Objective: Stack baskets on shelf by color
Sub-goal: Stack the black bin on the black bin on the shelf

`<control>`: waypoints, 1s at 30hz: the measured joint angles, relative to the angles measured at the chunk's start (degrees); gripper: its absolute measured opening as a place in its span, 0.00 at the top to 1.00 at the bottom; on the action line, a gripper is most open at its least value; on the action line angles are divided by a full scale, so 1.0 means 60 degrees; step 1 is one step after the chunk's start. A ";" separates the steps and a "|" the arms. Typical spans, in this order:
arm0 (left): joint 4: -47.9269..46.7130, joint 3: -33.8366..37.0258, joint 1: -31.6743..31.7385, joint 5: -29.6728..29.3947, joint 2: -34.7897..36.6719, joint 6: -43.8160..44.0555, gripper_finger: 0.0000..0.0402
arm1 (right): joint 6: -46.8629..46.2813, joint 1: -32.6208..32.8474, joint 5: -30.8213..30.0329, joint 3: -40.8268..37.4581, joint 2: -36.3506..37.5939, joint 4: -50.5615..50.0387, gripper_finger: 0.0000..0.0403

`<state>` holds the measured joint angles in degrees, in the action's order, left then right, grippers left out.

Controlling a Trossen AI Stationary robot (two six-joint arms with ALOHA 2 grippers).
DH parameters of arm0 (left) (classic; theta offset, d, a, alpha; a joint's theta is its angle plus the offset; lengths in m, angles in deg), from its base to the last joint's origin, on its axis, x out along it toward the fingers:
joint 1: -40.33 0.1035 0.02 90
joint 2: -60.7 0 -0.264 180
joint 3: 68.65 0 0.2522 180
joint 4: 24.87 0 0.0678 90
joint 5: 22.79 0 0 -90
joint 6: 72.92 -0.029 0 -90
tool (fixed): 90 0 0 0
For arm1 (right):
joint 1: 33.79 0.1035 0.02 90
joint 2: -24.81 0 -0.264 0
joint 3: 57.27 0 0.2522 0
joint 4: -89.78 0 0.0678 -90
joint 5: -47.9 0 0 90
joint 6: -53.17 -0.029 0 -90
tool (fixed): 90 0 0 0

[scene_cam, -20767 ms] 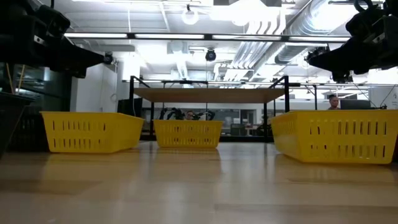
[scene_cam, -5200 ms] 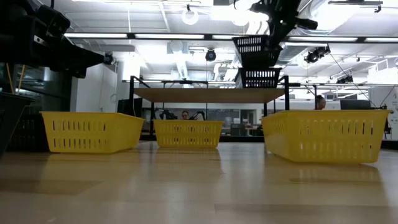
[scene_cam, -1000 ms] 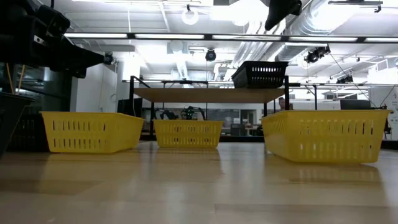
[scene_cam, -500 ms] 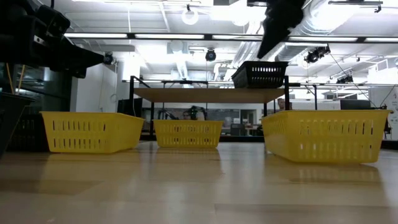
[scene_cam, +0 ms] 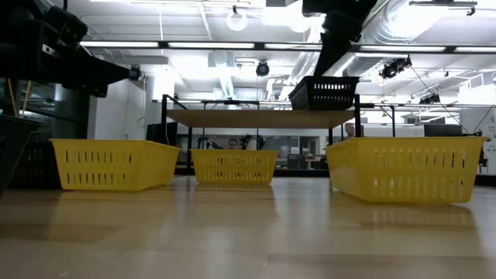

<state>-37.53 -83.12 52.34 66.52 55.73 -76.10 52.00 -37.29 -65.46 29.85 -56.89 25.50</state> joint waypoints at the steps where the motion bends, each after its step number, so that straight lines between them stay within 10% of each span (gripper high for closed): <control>1: 0.0000 0.0000 0.0000 0.0000 0.0000 0.0000 0.99 | 0.0007 -0.0033 0.0003 0.0000 -0.0030 0.0039 1.00; 30: 0.0004 0.0001 -0.0004 -0.0001 0.0000 0.0000 0.99 | 0.1209 -0.0510 -0.0033 0.0011 -0.0650 0.0537 1.00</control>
<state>-37.50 -83.11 52.32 66.51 55.73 -76.10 59.26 -40.35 -65.66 29.92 -60.79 28.73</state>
